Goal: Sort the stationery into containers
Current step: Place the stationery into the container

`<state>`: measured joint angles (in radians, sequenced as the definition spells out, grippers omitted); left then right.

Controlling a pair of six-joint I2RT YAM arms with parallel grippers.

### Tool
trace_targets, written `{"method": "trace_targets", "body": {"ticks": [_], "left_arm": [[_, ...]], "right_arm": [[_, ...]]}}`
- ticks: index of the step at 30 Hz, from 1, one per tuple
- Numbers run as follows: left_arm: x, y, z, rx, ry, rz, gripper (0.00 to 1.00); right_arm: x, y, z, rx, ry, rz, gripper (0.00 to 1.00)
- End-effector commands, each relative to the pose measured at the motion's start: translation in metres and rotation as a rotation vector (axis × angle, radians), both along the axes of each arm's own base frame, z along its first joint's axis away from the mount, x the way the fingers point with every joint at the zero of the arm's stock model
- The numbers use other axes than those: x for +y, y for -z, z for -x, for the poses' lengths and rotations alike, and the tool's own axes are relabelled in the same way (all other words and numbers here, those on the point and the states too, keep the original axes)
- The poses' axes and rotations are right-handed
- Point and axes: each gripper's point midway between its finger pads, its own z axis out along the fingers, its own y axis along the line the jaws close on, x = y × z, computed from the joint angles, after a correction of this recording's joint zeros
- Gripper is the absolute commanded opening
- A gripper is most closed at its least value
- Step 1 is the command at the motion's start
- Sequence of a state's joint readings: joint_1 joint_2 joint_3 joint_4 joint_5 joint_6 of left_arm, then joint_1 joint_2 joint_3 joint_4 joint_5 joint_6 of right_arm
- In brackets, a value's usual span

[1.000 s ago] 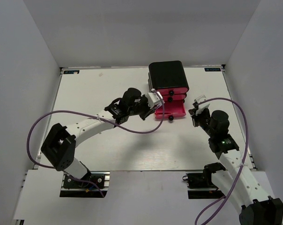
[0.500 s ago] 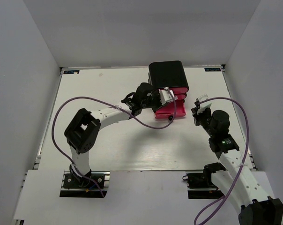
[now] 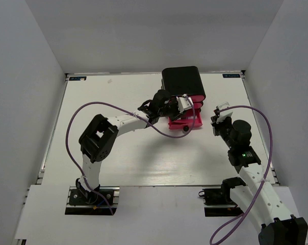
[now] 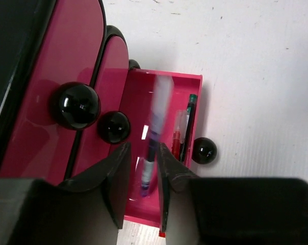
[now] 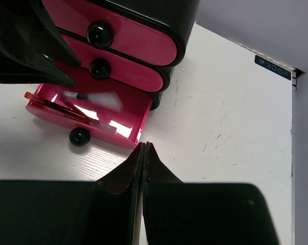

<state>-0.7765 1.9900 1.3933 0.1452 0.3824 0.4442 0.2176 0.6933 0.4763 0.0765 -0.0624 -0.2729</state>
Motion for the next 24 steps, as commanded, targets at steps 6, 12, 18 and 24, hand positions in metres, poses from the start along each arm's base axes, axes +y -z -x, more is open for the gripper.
{"method": "trace_targets", "body": {"ticks": [6, 12, 18, 24], "left_arm": [[-0.012, -0.048, 0.0, -0.052, 0.002, 0.074, 0.46], [0.01, -0.081, 0.02, -0.024, -0.06, 0.171, 0.18], [0.052, -0.04, 0.03, 0.075, -0.182, 0.064, 0.0], [0.067, -0.012, 0.031, 0.121, -0.226, -0.009, 0.0]], "right_arm": [[-0.005, -0.023, -0.005, -0.076, 0.026, -0.01, 0.0], [-0.007, -0.024, -0.004, -0.082, 0.028, -0.012, 0.0], [-0.004, -0.022, -0.004, -0.076, 0.015, -0.011, 0.0], [-0.005, -0.021, -0.004, -0.073, 0.019, -0.012, 0.0]]}}
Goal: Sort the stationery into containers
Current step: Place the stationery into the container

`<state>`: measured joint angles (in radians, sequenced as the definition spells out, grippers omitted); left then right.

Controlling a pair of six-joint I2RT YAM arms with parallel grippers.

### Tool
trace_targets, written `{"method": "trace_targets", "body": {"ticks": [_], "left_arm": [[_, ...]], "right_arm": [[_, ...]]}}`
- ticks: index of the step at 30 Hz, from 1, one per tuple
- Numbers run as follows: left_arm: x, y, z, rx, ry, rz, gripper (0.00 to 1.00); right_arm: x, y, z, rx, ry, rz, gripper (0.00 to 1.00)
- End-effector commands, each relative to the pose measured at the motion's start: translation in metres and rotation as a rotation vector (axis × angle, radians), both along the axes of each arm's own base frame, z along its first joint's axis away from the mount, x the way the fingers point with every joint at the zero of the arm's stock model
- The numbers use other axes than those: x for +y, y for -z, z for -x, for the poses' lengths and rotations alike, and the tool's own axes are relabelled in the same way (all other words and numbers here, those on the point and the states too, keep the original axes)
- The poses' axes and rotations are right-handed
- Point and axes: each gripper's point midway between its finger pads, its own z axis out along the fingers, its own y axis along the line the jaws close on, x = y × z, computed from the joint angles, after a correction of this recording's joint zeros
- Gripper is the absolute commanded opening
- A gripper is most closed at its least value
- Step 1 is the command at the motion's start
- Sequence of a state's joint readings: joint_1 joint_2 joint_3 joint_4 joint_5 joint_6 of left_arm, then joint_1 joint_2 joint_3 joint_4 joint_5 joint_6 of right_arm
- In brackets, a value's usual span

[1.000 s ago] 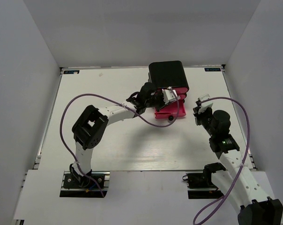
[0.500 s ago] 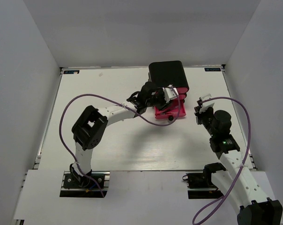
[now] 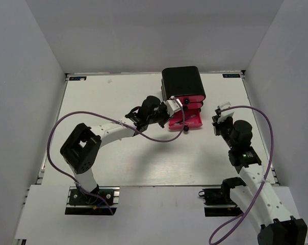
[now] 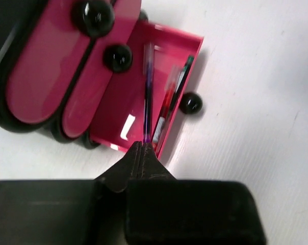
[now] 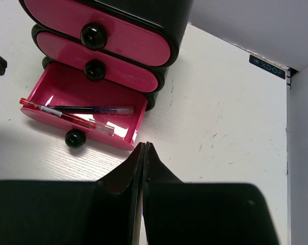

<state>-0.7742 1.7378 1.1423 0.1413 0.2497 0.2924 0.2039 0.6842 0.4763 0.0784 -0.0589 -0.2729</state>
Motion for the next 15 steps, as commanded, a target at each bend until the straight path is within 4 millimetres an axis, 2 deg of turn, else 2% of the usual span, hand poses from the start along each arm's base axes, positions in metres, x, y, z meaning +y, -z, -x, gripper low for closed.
{"method": "trace_targets", "body": {"ticks": [1, 5, 6, 11, 13, 14, 15], "left_arm": [[0.011, 0.016, 0.0, 0.057, -0.043, -0.056, 0.0], [0.014, 0.032, -0.002, 0.09, -0.06, -0.102, 0.0], [0.019, 0.043, 0.003, 0.109, -0.06, -0.121, 0.0], [0.024, 0.048, -0.001, 0.092, -0.091, -0.127, 0.0], [0.026, 0.059, -0.002, 0.112, -0.102, -0.157, 0.0], [0.024, 0.054, -0.004, 0.105, -0.102, -0.15, 0.0], [0.024, 0.06, -0.004, 0.113, -0.102, -0.158, 0.0]], "right_arm": [[-0.002, -0.017, -0.003, -0.06, 0.006, -0.009, 0.0], [-0.004, -0.018, -0.004, -0.061, 0.013, -0.011, 0.0], [-0.003, -0.018, -0.004, -0.062, 0.008, -0.008, 0.0], [-0.004, -0.019, -0.004, -0.065, 0.012, -0.01, 0.0], [-0.004, -0.019, -0.004, -0.066, 0.011, -0.011, 0.0], [-0.004, -0.018, -0.004, -0.065, 0.011, -0.009, 0.0], [-0.003, -0.019, -0.004, -0.065, 0.011, -0.009, 0.0]]}}
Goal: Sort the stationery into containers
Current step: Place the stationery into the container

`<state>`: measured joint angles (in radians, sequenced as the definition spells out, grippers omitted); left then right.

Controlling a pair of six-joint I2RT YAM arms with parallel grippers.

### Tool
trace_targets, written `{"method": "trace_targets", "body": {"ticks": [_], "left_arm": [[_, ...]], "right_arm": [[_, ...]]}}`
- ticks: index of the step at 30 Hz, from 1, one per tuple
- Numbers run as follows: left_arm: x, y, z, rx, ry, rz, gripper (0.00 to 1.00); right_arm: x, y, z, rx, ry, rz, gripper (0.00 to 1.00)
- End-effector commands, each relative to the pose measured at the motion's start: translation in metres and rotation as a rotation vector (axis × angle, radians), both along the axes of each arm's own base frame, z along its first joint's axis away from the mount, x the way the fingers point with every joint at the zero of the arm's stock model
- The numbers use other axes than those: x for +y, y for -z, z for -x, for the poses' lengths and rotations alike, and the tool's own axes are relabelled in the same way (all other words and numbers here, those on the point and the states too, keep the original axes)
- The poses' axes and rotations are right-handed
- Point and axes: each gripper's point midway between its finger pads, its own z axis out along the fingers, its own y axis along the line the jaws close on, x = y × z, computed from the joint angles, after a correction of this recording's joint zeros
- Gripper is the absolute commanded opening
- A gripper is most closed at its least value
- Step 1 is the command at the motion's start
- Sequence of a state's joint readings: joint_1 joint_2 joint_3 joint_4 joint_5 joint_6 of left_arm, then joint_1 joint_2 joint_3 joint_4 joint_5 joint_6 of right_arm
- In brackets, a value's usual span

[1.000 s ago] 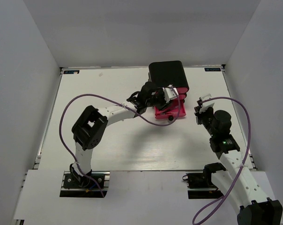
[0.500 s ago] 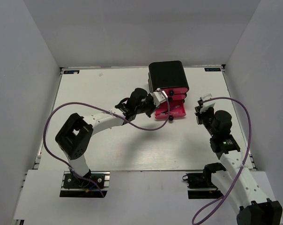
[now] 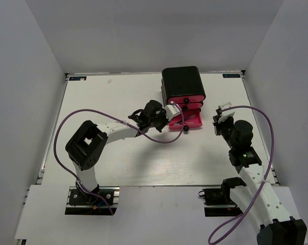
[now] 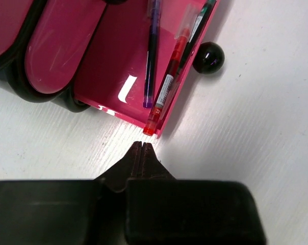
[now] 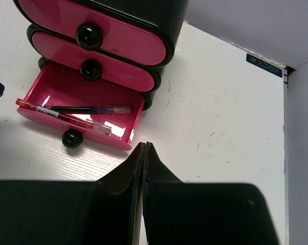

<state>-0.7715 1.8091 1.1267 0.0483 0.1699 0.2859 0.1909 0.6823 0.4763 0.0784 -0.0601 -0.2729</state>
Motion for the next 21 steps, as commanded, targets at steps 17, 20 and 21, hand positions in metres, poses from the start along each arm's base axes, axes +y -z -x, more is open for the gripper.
{"method": "trace_targets", "body": {"ticks": [17, 20, 21], "left_arm": [[-0.008, 0.007, -0.014, 0.009, -0.04, -0.02, 0.0], [-0.013, 0.004, -0.018, 0.001, -0.04, -0.013, 0.0], [-0.012, 0.009, -0.018, 0.009, -0.04, -0.02, 0.0]], "right_arm": [[-0.002, -0.019, -0.004, -0.069, 0.007, -0.005, 0.0], [-0.003, -0.018, -0.004, -0.067, 0.008, -0.002, 0.0], [-0.002, -0.018, -0.003, -0.068, 0.007, -0.002, 0.0]]}}
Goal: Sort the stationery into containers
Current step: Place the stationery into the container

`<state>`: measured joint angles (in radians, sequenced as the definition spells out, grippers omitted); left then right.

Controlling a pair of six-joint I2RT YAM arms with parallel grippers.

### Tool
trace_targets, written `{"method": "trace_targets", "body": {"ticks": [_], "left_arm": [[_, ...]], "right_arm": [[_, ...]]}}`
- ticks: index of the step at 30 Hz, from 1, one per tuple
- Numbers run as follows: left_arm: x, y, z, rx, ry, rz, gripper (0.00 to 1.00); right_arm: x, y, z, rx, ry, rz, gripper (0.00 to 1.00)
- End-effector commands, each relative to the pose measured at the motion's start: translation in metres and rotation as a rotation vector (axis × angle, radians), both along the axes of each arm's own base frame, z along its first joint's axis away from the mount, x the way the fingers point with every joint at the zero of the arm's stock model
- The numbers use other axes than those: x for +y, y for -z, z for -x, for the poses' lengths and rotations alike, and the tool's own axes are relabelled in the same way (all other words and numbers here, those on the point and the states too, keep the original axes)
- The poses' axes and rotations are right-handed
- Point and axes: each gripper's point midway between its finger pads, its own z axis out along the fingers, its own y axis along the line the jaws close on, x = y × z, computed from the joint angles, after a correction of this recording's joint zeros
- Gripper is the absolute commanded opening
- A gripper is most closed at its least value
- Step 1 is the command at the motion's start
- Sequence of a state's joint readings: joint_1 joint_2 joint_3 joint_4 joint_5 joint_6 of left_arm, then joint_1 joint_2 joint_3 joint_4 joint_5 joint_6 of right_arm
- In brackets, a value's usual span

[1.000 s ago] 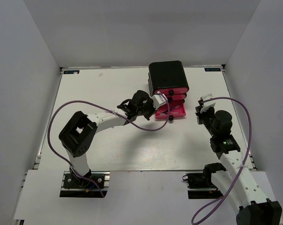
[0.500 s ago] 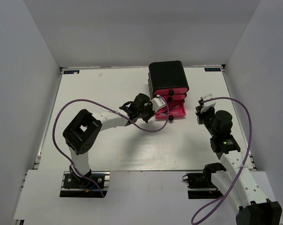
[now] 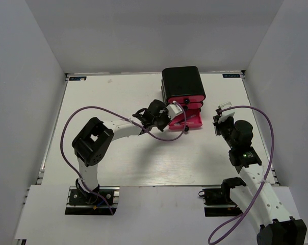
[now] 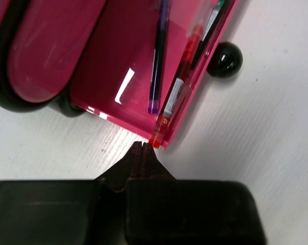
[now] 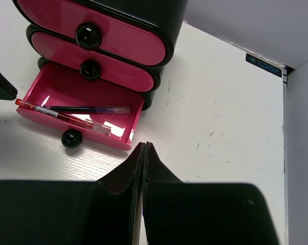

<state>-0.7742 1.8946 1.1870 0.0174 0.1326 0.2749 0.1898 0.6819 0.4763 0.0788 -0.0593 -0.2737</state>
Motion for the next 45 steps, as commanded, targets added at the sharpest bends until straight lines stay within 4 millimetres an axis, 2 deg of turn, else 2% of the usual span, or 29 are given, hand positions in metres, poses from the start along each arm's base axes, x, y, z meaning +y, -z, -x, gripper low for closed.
{"method": "trace_targets", "body": {"ticks": [1, 2, 5, 12, 14, 20, 27, 28, 34, 45], "left_arm": [[-0.012, -0.018, -0.01, -0.027, -0.011, 0.041, 0.0], [-0.014, -0.022, -0.012, -0.033, -0.011, 0.048, 0.0], [-0.018, -0.017, -0.007, -0.023, 0.006, 0.045, 0.0], [-0.016, -0.017, -0.009, -0.031, -0.009, 0.038, 0.0], [-0.012, -0.029, -0.016, -0.054, -0.038, 0.064, 0.0], [0.0, -0.038, -0.017, -0.093, -0.104, 0.092, 0.0], [-0.002, -0.033, -0.015, -0.069, -0.108, 0.1, 0.0], [-0.003, -0.028, -0.014, -0.058, -0.1, 0.096, 0.0], [-0.008, -0.034, -0.014, -0.057, -0.088, 0.121, 0.0], [-0.013, -0.024, -0.011, -0.019, -0.076, 0.128, 0.0]], "right_arm": [[-0.002, -0.018, -0.003, -0.066, 0.007, -0.003, 0.0], [-0.002, -0.018, -0.004, -0.067, 0.008, -0.004, 0.0], [-0.002, -0.018, -0.004, -0.069, 0.01, -0.004, 0.0], [-0.003, -0.019, -0.004, -0.07, 0.015, -0.003, 0.0], [-0.004, -0.019, -0.004, -0.072, 0.015, -0.004, 0.0], [-0.003, -0.019, -0.003, -0.071, 0.012, -0.005, 0.0], [-0.005, -0.016, -0.004, -0.063, 0.016, -0.002, 0.0], [-0.004, -0.017, -0.004, -0.066, 0.015, -0.003, 0.0], [-0.005, -0.018, -0.004, -0.069, 0.018, -0.003, 0.0], [-0.004, -0.018, -0.004, -0.067, 0.016, -0.003, 0.0]]}}
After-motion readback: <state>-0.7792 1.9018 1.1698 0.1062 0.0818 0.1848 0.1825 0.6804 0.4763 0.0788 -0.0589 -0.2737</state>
